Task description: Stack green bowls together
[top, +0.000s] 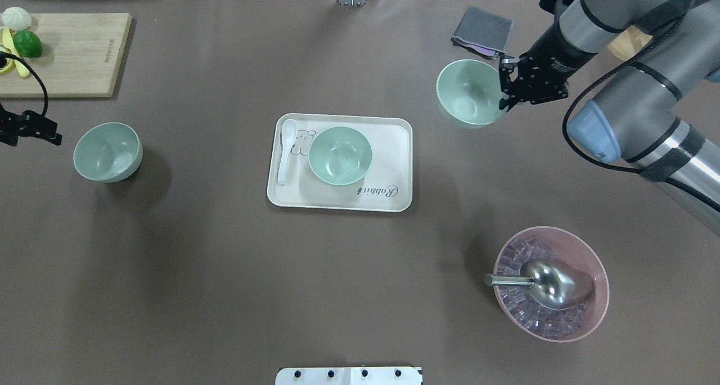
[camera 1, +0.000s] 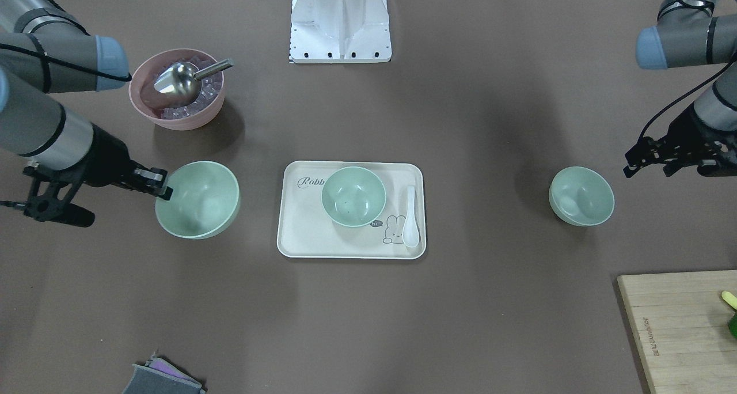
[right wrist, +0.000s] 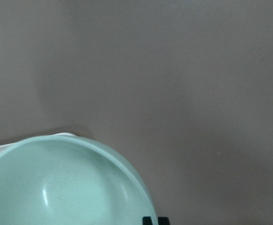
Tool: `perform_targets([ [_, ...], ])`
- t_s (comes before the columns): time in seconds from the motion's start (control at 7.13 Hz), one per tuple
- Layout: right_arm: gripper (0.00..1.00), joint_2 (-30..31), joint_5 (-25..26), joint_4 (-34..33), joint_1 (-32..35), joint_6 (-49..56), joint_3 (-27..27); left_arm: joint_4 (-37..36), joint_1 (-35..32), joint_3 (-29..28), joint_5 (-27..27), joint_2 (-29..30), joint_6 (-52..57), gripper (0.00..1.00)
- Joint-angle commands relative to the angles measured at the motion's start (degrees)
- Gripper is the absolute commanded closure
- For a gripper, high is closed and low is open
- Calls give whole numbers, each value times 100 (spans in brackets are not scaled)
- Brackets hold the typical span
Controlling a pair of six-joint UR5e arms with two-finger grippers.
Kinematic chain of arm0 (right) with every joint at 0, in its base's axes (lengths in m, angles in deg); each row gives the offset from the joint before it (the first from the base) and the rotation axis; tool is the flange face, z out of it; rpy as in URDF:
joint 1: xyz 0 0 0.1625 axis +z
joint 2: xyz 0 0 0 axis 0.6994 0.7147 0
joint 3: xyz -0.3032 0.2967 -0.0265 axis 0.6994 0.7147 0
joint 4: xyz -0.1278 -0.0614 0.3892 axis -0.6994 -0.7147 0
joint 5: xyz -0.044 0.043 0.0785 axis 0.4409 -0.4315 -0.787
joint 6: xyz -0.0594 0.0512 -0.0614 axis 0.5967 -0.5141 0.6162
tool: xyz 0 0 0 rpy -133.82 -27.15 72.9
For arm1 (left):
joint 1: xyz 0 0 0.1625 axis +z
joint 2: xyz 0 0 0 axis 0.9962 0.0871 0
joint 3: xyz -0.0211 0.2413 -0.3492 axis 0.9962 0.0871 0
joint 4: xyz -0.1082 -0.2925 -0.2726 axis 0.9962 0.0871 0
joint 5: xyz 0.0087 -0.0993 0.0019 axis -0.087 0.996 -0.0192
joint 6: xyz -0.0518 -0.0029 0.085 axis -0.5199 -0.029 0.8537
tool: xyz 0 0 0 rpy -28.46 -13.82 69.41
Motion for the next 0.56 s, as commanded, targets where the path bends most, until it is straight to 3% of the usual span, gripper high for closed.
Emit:
perform_targets([
  [0.0, 100, -479, 282, 15, -525, -908, -46, 8, 302, -534, 1, 462, -314, 15],
  [0.42, 100, -858, 732, 32, -1018, -1342, -29, 60, 418, -842, 10, 569, -341, 37],
])
